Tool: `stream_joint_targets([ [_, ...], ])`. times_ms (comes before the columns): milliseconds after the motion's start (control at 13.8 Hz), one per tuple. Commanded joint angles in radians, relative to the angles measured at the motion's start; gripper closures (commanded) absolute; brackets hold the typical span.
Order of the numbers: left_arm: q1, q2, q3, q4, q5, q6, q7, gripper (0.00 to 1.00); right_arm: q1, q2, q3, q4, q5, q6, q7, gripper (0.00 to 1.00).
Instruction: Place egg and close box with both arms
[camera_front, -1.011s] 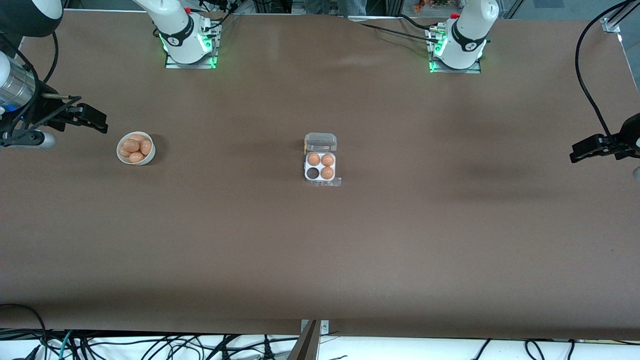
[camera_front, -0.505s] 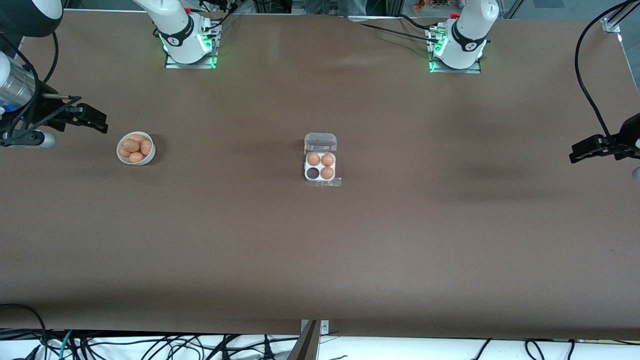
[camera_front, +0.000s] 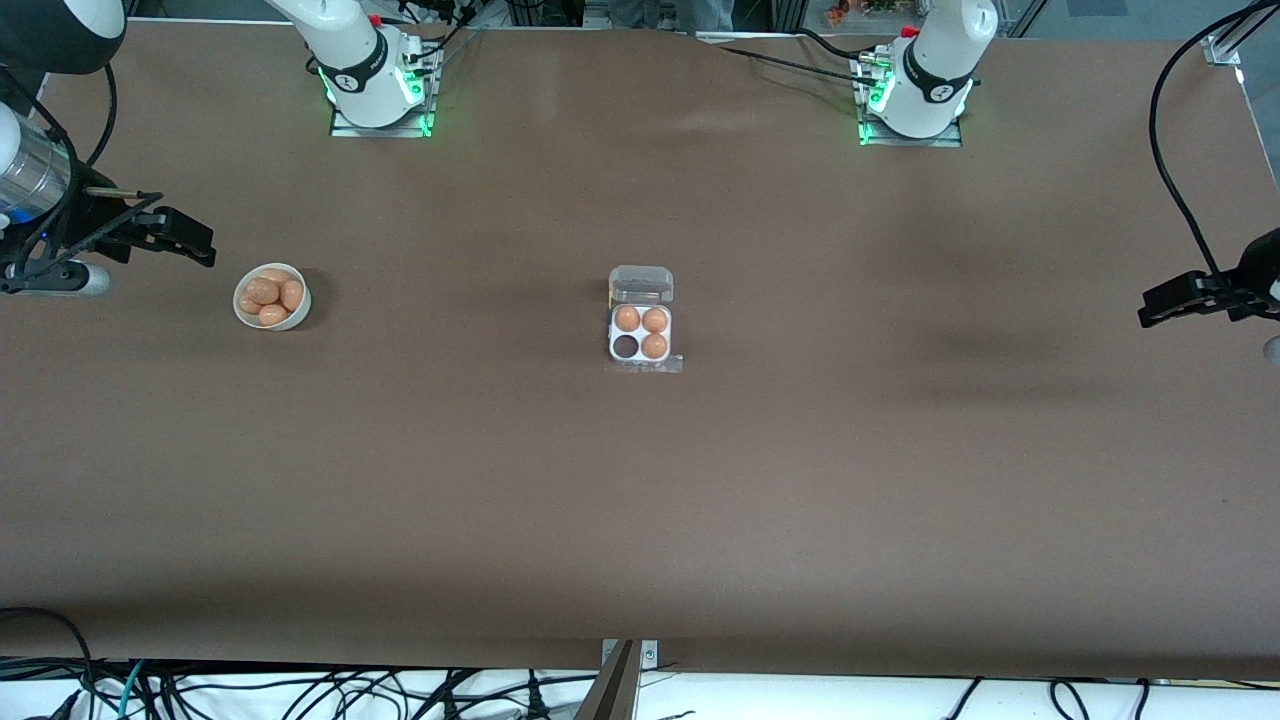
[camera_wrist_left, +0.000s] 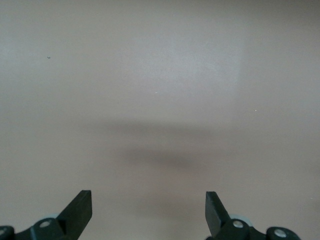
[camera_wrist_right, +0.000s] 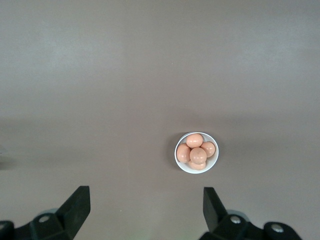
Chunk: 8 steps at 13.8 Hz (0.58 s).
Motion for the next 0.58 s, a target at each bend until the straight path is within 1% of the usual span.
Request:
stream_joint_targets([
  [0, 0.005, 0.009, 0.001, 0.012, -0.014, -0.006, 0.0, 0.0, -0.005, -0.016, 0.005, -0.014, -0.003, -0.004, 0.01, 0.0],
  [361, 0.004, 0.009, 0.001, 0.013, -0.011, -0.006, 0.0, 0.0, -0.005, -0.015, 0.005, -0.022, -0.005, 0.002, 0.01, 0.0],
  [505, 0.004, 0.009, 0.001, 0.013, -0.011, -0.004, 0.0, 0.0, -0.005, -0.013, 0.005, -0.056, -0.011, 0.043, 0.01, 0.0],
])
